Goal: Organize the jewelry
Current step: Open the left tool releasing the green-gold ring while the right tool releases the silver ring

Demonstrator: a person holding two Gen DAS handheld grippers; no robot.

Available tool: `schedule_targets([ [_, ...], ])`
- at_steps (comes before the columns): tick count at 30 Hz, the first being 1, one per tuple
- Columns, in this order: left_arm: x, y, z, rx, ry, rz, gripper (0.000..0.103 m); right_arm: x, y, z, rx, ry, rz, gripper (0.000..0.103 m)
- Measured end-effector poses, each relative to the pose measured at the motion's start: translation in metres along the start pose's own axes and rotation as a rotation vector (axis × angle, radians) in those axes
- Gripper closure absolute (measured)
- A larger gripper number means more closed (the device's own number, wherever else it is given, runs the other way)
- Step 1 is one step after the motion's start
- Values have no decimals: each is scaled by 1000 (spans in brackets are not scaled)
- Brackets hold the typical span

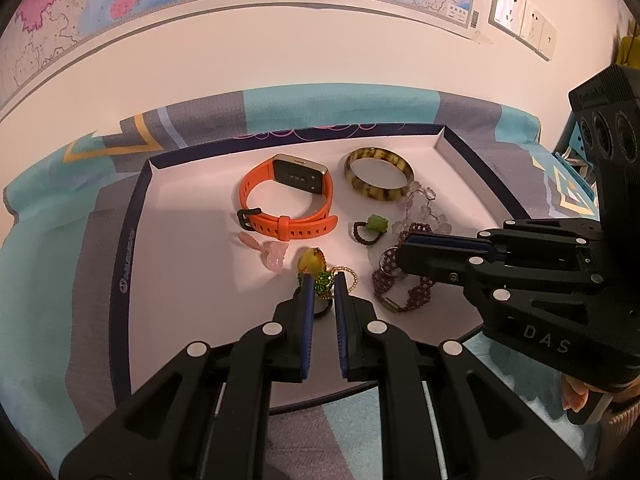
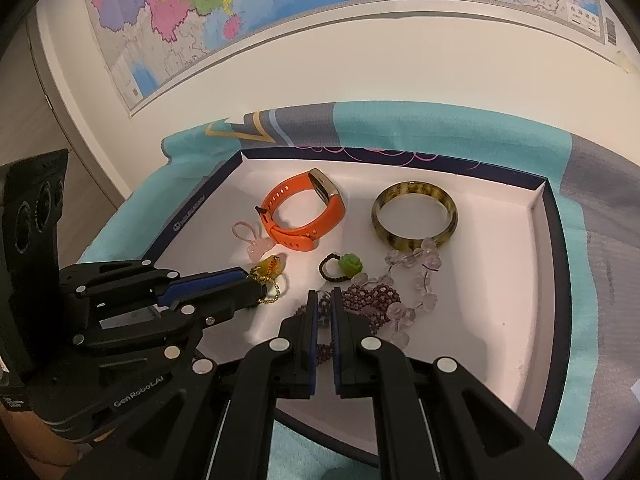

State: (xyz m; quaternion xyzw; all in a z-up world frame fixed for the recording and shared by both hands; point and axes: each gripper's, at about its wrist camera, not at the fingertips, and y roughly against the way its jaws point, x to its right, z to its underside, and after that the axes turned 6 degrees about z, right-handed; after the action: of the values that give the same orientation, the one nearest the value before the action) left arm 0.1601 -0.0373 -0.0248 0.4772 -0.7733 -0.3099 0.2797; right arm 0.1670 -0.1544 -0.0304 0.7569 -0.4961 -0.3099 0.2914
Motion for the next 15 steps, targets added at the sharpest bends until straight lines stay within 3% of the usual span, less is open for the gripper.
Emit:
schedule_targets([
  [7, 0, -2, 1, -6, 0, -4, 87, 0, 1, 1, 5, -4, 7, 98],
  [9, 1, -1, 2, 2, 2, -10, 74, 1, 2, 2, 8, -7, 10, 96],
  [13, 0, 5, 3, 24, 6, -18, 64, 3, 7, 5, 18, -15, 11, 89],
  [15, -2, 8, 3, 31, 15, -20, 55, 3, 10, 5, 27, -18, 14, 85],
])
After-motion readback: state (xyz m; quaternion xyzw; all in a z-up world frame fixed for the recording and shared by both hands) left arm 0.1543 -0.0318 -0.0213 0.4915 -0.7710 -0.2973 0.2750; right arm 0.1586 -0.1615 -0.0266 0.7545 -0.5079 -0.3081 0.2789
